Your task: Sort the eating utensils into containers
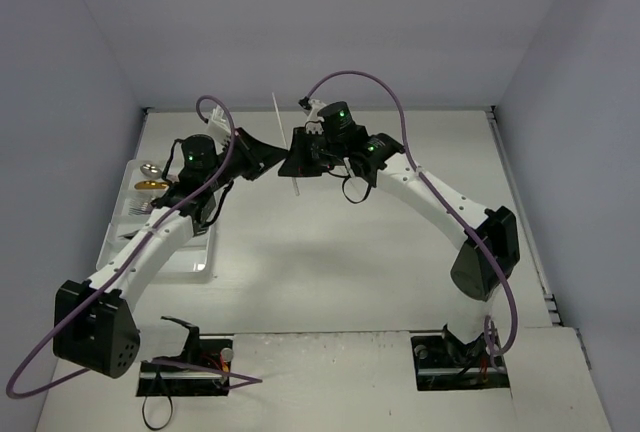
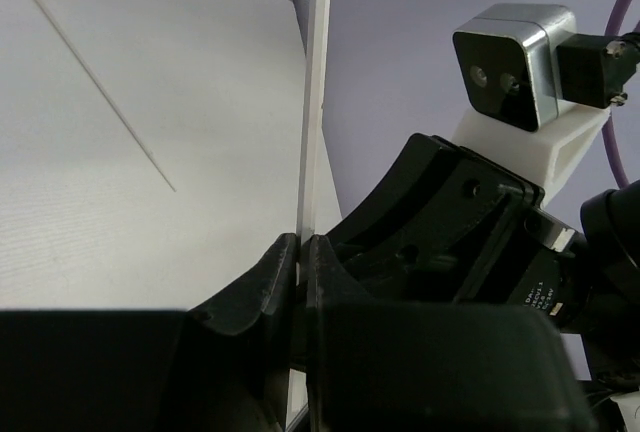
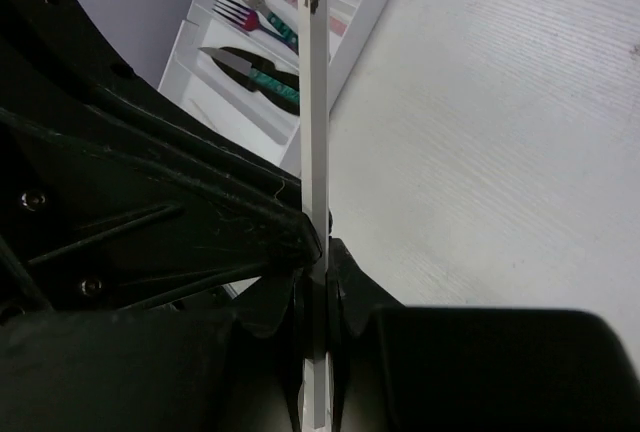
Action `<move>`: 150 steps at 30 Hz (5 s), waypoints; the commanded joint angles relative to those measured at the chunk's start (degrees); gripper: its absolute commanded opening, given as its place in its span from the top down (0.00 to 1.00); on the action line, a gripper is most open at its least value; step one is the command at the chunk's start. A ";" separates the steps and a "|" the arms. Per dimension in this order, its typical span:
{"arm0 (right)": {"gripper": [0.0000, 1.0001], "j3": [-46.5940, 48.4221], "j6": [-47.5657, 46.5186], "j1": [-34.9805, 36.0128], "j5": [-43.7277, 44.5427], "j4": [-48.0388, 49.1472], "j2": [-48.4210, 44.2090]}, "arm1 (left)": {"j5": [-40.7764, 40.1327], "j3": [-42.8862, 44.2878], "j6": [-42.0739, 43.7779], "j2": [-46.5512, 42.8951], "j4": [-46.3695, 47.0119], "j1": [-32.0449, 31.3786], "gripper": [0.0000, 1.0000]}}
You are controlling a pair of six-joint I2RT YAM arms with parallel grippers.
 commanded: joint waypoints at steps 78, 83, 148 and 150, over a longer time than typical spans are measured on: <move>1.00 -4.69 10.34 1.55 -36.69 1.56 10.60 | 7.76 3.51 166.51 -3.47 -53.71 -13.13 1.00; 0.47 -3.45 10.09 0.90 -36.85 1.23 11.30 | 7.84 1.76 166.01 -6.67 -52.97 -13.44 1.00; 0.00 -8.47 7.51 -26.75 -10.01 0.33 0.59 | 1.35 8.31 174.43 10.01 -87.88 28.22 1.00; 0.00 -8.55 7.38 -26.75 -9.63 0.27 0.59 | 0.89 8.29 174.37 10.57 -87.88 28.53 1.00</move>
